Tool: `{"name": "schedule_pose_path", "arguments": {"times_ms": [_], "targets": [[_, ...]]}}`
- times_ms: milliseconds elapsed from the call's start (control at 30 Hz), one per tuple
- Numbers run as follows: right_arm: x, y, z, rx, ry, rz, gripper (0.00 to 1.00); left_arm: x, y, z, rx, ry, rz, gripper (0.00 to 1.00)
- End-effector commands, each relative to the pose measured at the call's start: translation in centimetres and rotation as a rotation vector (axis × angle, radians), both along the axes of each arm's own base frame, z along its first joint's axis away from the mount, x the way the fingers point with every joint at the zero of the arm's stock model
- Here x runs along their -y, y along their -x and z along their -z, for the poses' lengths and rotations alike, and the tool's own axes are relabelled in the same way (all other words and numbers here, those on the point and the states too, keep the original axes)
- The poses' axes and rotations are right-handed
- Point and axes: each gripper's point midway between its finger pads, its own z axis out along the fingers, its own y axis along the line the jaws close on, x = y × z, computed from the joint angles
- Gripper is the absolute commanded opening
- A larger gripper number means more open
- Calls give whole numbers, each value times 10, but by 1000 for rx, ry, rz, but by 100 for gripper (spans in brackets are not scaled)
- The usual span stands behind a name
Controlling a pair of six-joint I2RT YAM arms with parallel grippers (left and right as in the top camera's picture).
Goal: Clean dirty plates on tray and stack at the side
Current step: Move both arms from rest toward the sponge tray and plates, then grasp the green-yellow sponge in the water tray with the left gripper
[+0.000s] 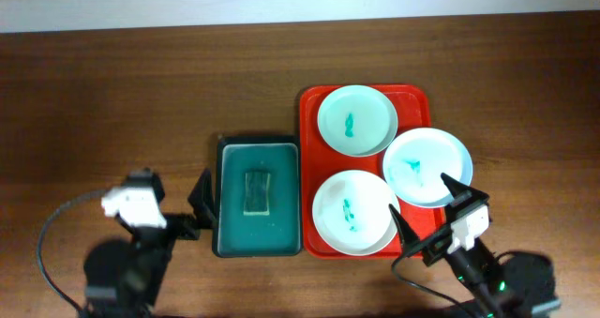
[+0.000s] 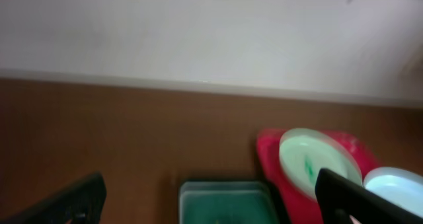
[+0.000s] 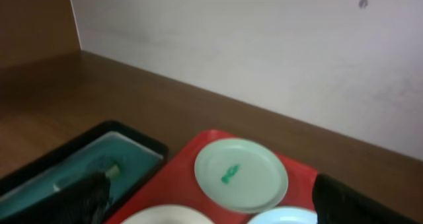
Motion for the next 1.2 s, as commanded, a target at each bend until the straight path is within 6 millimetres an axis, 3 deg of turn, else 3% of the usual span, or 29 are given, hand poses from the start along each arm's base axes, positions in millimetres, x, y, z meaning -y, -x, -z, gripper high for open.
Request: {"name": "schedule_pose_path", "arguments": {"times_ms": [0, 133, 200, 267, 333, 400, 467, 500, 567, 633, 733, 800, 833, 900, 933, 967, 1067, 1100, 1133, 1167], "targets": [[-4, -10, -35, -157, 22, -4, 98, 18, -24, -29, -136, -6, 95, 99], [-12, -34, -69, -427, 75, -15, 98, 36, -52, -16, -442, 14, 170, 99], [-26, -37, -63, -538, 61, -81, 98, 68, -51, -3, -530, 116, 337, 100], [-30, -39, -45, -628, 68, -99, 98, 81, -50, 7, -583, 154, 402, 99], [-27, -41, -16, -786, 59, -49, 87, 78, -45, 44, -738, 99, 355, 99], [-19, -43, 20, -985, -2, 93, 83, 76, -37, 83, -888, -46, 287, 100], [-7, -40, 65, -1173, -31, 266, 66, 90, -35, 115, -990, -142, 301, 100], [-6, -37, 77, -1231, -60, 317, 56, 96, -34, 126, -1026, -157, 315, 100], [-2, -21, 114, -1355, -71, 391, 47, 97, -32, 162, -1163, -170, 259, 99], [0, -12, 133, -1397, -62, 409, 46, 96, -29, 195, -1300, -155, 193, 99], [1, -15, 140, -1380, -58, 416, 47, 97, -29, 231, -1405, -144, 141, 98], [3, -19, 140, -1359, -54, 425, 57, 100, -27, 248, -1448, -166, 143, 84], [3, -20, 140, -1357, -54, 425, 58, 97, -26, 262, -1463, -218, 122, 54], [3, -20, 140, -1356, -55, 424, 70, 91, -36, 272, -1442, -236, 53, 40], [3, -20, 140, -1357, -55, 424, 71, 93, -40, 273, -1427, -231, 56, 26], [3, -20, 140, -1357, -55, 424, 72, 94, -41, 273, -1422, -225, 60, 0], [3, -20, 140, -1357, -55, 424, 73, 110, -32, 266, -1473, -149, 135, 0], [3, -20, 140, -1356, -55, 424, 73, 113, -31, 258, -1490, -139, 144, 43], [3, -21, 140, -1354, -56, 424, 73, 113, -32, 253, -1491, -140, 143, 76], [3, -21, 140, -1353, -56, 423, 73, 114, -35, 250, -1484, -139, 144, 95]]}}
